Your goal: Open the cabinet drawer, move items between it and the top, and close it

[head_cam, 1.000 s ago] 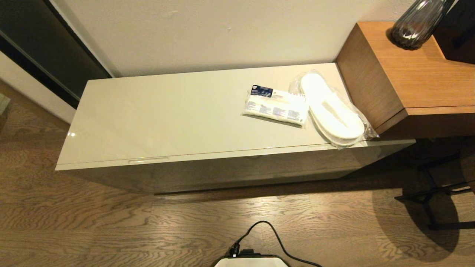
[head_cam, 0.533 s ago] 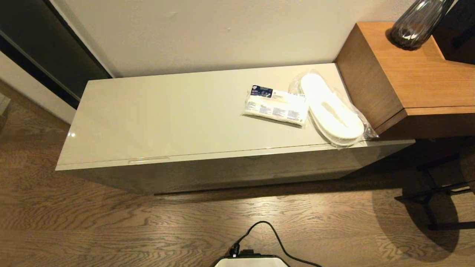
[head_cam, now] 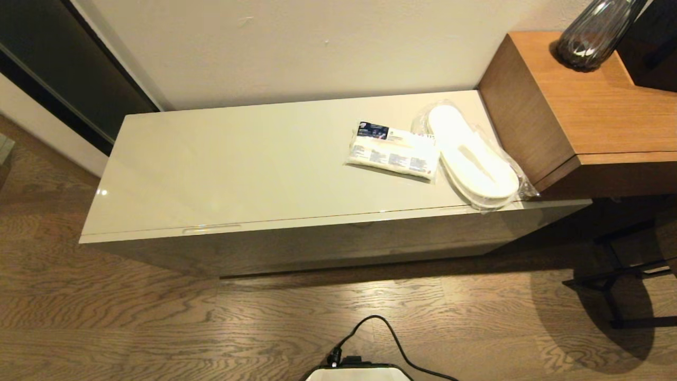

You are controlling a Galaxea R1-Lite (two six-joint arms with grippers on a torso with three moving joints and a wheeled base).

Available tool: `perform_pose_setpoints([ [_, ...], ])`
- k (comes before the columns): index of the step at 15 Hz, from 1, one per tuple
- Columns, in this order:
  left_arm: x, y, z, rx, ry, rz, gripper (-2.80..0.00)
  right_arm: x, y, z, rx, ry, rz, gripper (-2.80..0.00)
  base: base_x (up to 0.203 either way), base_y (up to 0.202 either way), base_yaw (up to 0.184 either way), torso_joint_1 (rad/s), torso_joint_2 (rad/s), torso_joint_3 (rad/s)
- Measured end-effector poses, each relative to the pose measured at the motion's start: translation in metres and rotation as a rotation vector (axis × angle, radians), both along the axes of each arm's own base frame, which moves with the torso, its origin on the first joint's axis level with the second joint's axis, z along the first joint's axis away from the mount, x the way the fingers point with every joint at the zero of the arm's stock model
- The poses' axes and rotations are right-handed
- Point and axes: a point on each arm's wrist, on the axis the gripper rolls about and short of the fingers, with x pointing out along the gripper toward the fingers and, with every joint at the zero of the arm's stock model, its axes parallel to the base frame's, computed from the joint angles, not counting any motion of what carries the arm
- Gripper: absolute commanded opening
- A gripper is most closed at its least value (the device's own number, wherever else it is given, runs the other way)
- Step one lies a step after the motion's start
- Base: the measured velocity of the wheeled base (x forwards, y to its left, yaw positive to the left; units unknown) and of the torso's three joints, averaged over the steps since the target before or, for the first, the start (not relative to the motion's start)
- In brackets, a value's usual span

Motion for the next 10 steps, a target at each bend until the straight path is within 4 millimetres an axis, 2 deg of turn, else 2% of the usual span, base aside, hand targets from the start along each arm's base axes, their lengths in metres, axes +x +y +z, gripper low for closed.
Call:
perform_pose_setpoints([
  [3, 0.0, 0.0, 0.0, 0.0, 0.0, -0.001, -2.8, 0.028, -0.002, -0.035, -0.085, -0.097, -0.068, -2.8, 0.0, 0.0, 0.0, 0.0, 0.0, 0.0],
  [5, 0.0, 0.0, 0.0, 0.0, 0.0, -0.001, -2.8, 0.036, -0.001, -0.04, -0.12, -0.206, -0.013, -2.8, 0.0, 0.0, 0.0, 0.0, 0.0, 0.0],
  [7, 0.0, 0.0, 0.0, 0.0, 0.0, 0.0, -2.8, 0.037, -0.001, -0.047, -0.192, -0.184, 0.007, -2.8, 0.0, 0.0, 0.0, 0.0, 0.0, 0.0],
  [10, 0.0, 0.0, 0.0, 0.0, 0.0, 0.0, -2.8, 0.038, -0.001, -0.048, -0.166, -0.189, 0.004, -2.8, 0.0, 0.0, 0.0, 0.0, 0.0, 0.0],
])
